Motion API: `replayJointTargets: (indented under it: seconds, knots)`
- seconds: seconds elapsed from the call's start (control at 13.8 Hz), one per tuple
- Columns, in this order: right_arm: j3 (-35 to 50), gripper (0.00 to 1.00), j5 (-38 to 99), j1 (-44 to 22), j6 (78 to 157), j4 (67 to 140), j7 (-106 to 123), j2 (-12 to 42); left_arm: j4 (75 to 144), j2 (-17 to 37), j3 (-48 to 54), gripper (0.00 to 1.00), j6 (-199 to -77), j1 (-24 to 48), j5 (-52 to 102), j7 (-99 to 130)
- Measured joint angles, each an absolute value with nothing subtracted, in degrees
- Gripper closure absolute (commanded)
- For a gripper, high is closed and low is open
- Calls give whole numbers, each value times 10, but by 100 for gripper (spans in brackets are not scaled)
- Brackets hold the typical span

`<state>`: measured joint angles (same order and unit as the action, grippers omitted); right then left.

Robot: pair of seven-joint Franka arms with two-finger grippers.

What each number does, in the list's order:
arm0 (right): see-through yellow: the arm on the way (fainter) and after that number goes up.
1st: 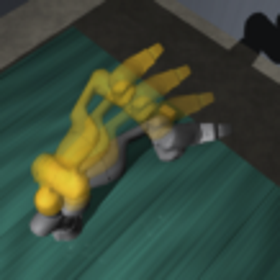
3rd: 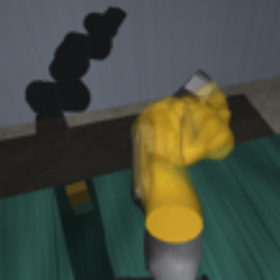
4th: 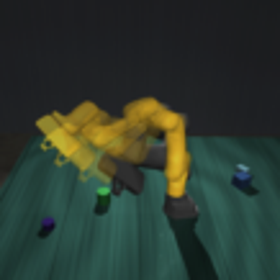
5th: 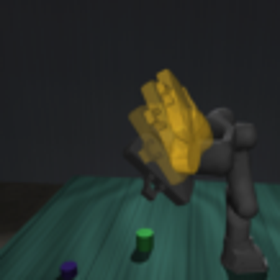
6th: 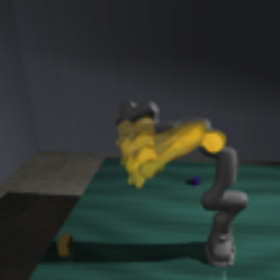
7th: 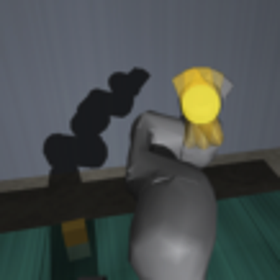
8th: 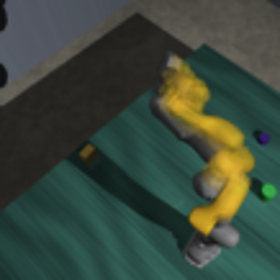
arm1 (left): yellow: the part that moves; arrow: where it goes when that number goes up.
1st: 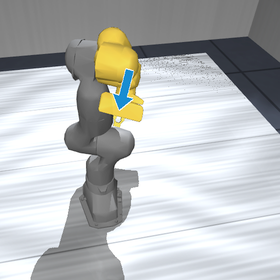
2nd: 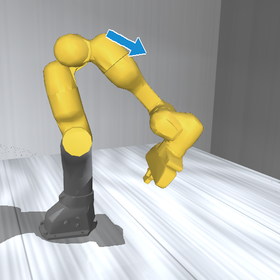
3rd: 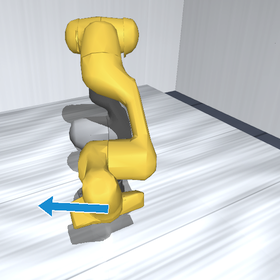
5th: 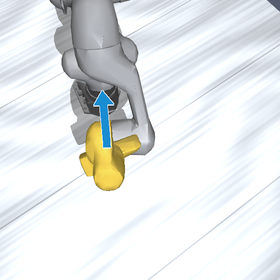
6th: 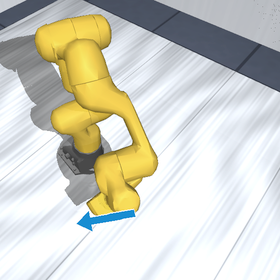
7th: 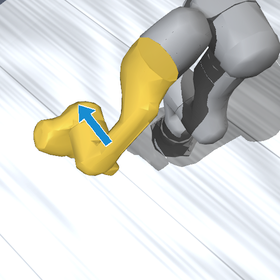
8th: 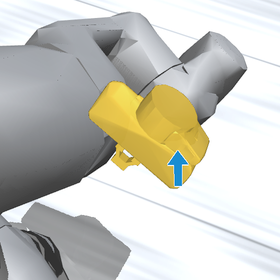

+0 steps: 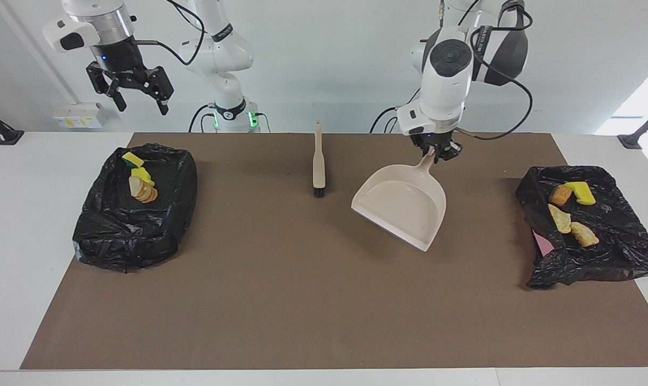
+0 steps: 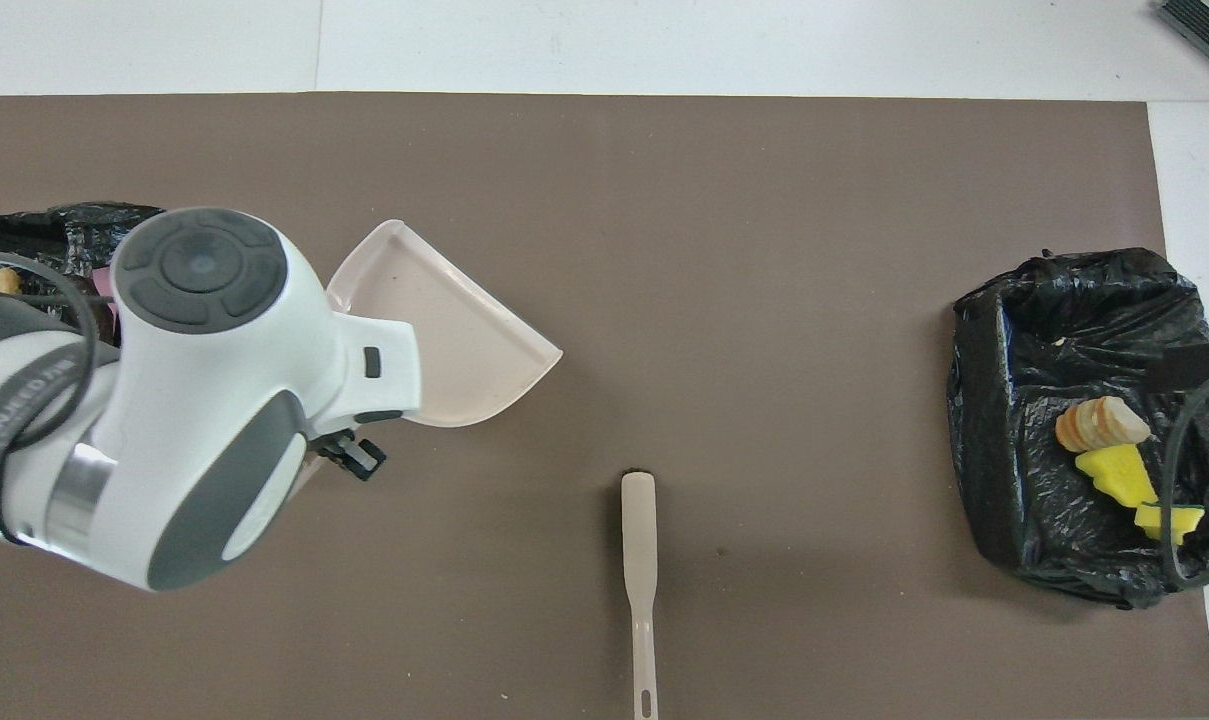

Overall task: Sweep and dump trash in bin
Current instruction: 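Bring the dustpan back with the left gripper and set it down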

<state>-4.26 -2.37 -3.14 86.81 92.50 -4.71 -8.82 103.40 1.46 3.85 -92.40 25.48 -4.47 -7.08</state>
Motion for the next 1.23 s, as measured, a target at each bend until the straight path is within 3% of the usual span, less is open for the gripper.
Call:
replayJointTargets:
  seconds: [0.29,0.8,0.87,1.23]
  knots:
    - [-43,0,-24,-34,869,925,-47,-81,1034,77,39,100,-1023,346,7,128]
    - [-44,0,-20,-34,869,922,-47,-77,935,236,38,100,-1118,379,67,259]
    - [-44,0,-20,-34,865,922,-47,-77,913,259,38,1,-1126,386,68,271]
    - [-44,0,-19,-34,862,922,-47,-77,864,291,30,0,-1137,384,68,275]
